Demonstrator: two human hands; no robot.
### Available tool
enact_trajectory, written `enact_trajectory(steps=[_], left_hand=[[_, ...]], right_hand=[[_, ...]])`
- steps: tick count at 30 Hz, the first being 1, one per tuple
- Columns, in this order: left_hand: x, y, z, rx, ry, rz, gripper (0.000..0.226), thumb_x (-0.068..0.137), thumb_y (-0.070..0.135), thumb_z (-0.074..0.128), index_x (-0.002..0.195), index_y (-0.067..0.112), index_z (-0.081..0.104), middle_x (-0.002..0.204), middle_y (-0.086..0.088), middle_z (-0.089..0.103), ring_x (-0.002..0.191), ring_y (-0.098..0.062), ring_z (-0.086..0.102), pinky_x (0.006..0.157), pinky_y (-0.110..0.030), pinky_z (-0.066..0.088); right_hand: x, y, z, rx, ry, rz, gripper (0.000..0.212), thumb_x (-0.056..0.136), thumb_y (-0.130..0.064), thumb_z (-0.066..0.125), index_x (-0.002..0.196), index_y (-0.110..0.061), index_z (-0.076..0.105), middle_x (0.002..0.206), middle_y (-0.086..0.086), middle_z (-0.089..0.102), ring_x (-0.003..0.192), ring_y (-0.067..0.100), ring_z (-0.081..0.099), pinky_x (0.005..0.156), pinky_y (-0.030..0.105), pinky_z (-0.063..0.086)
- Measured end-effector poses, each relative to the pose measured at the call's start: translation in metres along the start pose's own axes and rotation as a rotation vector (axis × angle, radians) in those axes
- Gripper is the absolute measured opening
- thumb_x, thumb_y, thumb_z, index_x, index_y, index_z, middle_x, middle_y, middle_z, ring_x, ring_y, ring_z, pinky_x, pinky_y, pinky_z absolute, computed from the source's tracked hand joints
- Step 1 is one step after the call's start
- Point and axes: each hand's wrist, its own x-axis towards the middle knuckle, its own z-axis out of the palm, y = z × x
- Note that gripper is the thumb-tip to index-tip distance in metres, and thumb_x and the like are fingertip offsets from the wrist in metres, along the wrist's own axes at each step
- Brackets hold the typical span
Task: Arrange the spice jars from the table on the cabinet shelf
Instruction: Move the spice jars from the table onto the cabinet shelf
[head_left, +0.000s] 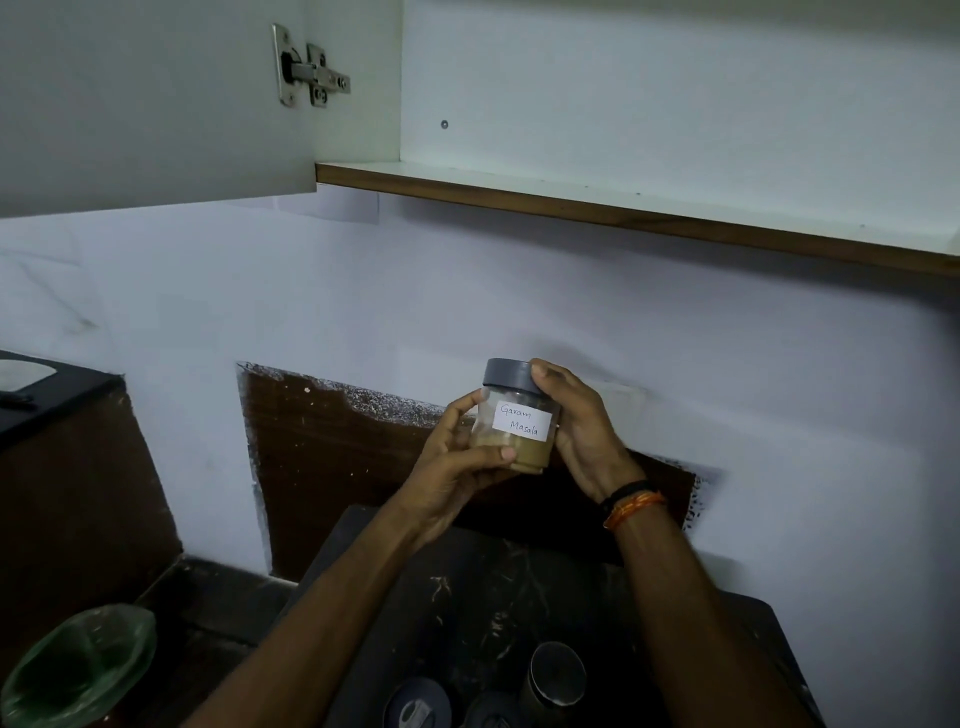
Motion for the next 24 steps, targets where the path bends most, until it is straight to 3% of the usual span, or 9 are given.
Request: enact_trajectory(steps=[2,7,10,14,18,21,24], left_hand=[[0.004,0.013,0.001,0.147,-0.056,0.001,0.092,0.066,-0.001,0.084,0.141,0.037,0.046,0.124,-0.02,0.067,0.114,-0.036,0.065,0.087,-0.044,0.057],[0.017,0.049,0.006,0.395,-0.128,-0.012,0.107,0.067,0.004,0.087,0.143,0.058,0.034,0.136,-0.016,0.057,0.122,-0.032,0.061,0.099,-0.049,0.054],[0.027,0.071,0.013,0.452,-0.155,0.002,0.104,0.068,0.012,0.088,0.143,0.059,0.033,0.138,-0.01,0.054,0.123,-0.027,0.059,0.094,-0.046,0.057],[0.041,0.103,0.025,0.57,-0.184,0.098,0.105,0.069,0.018,0.087,0.144,0.06,0.028,0.134,-0.006,0.06,0.12,-0.022,0.062,0.099,-0.046,0.055],[0.05,0.133,0.037,0.687,-0.202,0.21,0.109,0.066,0.024,0.09,0.144,0.062,0.024,0.133,-0.004,0.058,0.114,-0.018,0.065,0.093,-0.036,0.057],[0.058,0.159,0.043,0.656,-0.246,0.248,0.098,0.072,0.023,0.087,0.145,0.057,0.031,0.132,-0.009,0.059,0.113,-0.021,0.066,0.087,-0.038,0.059],[0.067,0.187,0.051,0.589,-0.271,0.212,0.07,0.082,0.032,0.079,0.141,0.046,0.044,0.129,-0.013,0.065,0.116,-0.033,0.065,0.091,-0.048,0.057]], right_hand=[[-0.001,-0.008,0.0,-0.058,0.005,-0.021,0.054,0.081,-0.051,0.069,0.12,-0.014,0.067,0.124,0.012,0.066,0.119,0.034,0.06,0.102,0.051,0.049],[-0.002,-0.034,0.003,-0.144,-0.005,-0.063,0.053,0.083,-0.052,0.061,0.122,-0.016,0.065,0.121,0.006,0.067,0.114,0.028,0.062,0.09,0.038,0.053],[0.002,-0.054,0.006,-0.166,-0.022,-0.104,0.055,0.082,-0.052,0.059,0.124,-0.015,0.064,0.122,0.006,0.067,0.113,0.026,0.062,0.082,0.029,0.053],[0.012,-0.088,0.01,-0.186,-0.048,-0.17,0.053,0.082,-0.05,0.062,0.122,-0.015,0.066,0.122,0.008,0.066,0.111,0.025,0.063,0.08,0.028,0.052],[0.022,-0.118,0.016,-0.189,-0.098,-0.249,0.044,0.088,-0.047,0.062,0.117,-0.014,0.069,0.116,0.009,0.069,0.101,0.02,0.065,0.076,0.027,0.053],[0.032,-0.139,0.021,-0.161,-0.13,-0.285,0.042,0.093,-0.044,0.062,0.12,-0.012,0.068,0.12,0.013,0.069,0.107,0.03,0.065,0.084,0.038,0.053],[0.04,-0.158,0.026,-0.134,-0.146,-0.308,0.045,0.092,-0.046,0.062,0.121,-0.013,0.068,0.121,0.013,0.069,0.108,0.029,0.066,0.086,0.04,0.055]])
